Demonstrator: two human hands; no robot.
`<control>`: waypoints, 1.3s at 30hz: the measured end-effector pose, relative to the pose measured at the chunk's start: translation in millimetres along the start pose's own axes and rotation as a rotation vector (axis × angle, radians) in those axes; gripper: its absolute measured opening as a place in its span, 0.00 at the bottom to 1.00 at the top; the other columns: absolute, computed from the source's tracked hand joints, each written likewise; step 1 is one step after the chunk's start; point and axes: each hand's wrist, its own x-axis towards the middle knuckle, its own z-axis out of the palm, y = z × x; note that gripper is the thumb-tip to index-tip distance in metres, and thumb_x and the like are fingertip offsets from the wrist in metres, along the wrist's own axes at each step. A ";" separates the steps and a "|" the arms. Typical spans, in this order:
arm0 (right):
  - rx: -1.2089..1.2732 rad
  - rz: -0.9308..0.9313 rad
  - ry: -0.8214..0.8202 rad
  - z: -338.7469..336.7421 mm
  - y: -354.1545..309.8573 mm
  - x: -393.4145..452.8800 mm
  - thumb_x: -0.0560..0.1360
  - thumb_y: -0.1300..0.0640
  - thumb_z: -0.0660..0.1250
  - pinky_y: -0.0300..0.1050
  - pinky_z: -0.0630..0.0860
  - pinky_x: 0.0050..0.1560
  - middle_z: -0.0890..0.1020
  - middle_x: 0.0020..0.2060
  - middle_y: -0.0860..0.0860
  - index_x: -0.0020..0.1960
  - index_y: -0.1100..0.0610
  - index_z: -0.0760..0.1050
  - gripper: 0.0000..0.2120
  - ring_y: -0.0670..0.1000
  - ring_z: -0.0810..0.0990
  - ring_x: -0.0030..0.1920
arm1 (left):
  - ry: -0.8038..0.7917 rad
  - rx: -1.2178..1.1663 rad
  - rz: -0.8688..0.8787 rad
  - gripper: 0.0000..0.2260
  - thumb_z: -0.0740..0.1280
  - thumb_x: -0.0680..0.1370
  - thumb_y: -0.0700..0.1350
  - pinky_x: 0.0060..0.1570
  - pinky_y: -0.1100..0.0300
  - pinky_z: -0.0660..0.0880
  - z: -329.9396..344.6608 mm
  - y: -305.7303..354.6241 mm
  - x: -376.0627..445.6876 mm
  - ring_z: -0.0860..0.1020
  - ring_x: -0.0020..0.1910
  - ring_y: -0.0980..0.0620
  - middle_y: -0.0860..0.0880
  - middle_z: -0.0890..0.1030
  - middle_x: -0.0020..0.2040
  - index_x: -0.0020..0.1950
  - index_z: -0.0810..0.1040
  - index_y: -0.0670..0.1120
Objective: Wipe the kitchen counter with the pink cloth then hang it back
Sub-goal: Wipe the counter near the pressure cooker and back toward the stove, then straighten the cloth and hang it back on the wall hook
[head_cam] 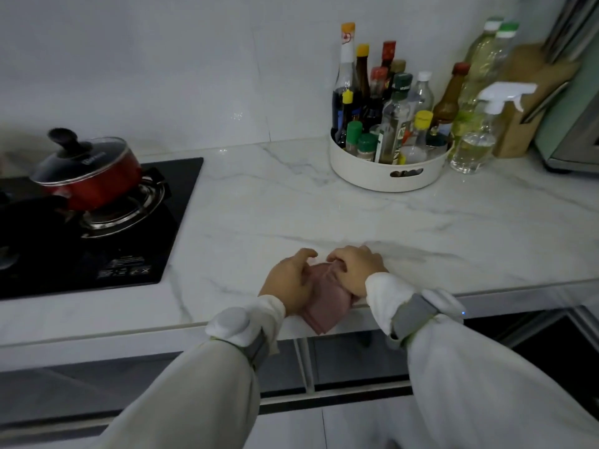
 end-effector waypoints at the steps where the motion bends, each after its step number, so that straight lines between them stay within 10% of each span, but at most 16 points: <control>1: -0.023 0.004 -0.010 1.4 -4.7 -0.3 0.78 0.55 0.56 0.52 0.62 0.66 0.75 0.63 0.53 0.64 0.48 0.73 0.16 0.58 0.68 0.65 | 0.010 0.055 -0.028 0.16 0.62 0.76 0.41 0.58 0.56 0.73 -1.4 -3.9 1.1 0.77 0.55 0.43 0.44 0.81 0.54 0.64 0.75 0.47; 12: 0.341 0.012 0.088 -39.0 -27.3 3.2 0.74 0.65 0.57 0.42 0.69 0.47 0.77 0.44 0.54 0.36 0.52 0.70 0.12 0.55 0.75 0.47 | -0.080 -0.177 -0.217 0.16 0.68 0.75 0.41 0.54 0.57 0.73 -28.0 7.2 12.2 0.78 0.53 0.43 0.41 0.79 0.54 0.61 0.73 0.43; 16: 0.447 0.029 0.137 -58.7 -36.2 12.2 0.74 0.65 0.57 0.41 0.66 0.46 0.75 0.38 0.53 0.30 0.51 0.67 0.17 0.53 0.72 0.43 | -0.048 -0.188 -0.126 0.11 0.68 0.75 0.40 0.34 0.62 0.68 -52.4 23.7 24.7 0.73 0.40 0.48 0.46 0.74 0.33 0.33 0.74 0.46; 23: 0.493 0.032 0.175 -97.9 -38.2 22.1 0.63 0.65 0.60 0.46 0.70 0.44 0.73 0.31 0.50 0.31 0.52 0.70 0.09 0.56 0.75 0.41 | 0.054 -0.517 -0.014 0.09 0.67 0.75 0.34 0.40 0.59 0.73 -122.8 61.4 51.5 0.73 0.35 0.49 0.46 0.75 0.33 0.35 0.76 0.44; 28: 0.474 -0.087 0.213 -145.2 -48.5 40.5 0.72 0.63 0.63 0.45 0.73 0.42 0.79 0.41 0.58 0.46 0.61 0.79 0.07 0.57 0.78 0.43 | 0.194 -0.396 0.105 0.11 0.63 0.76 0.35 0.40 0.60 0.71 -174.1 102.8 81.0 0.73 0.37 0.50 0.47 0.76 0.36 0.36 0.75 0.47; 39: 0.566 -0.311 0.384 -247.0 -73.9 103.2 0.76 0.55 0.65 0.40 0.70 0.38 0.78 0.40 0.56 0.45 0.57 0.75 0.05 0.53 0.76 0.41 | 0.360 -0.025 0.161 0.07 0.67 0.74 0.37 0.46 0.62 0.71 -296.3 139.2 135.9 0.75 0.46 0.50 0.47 0.79 0.47 0.51 0.82 0.43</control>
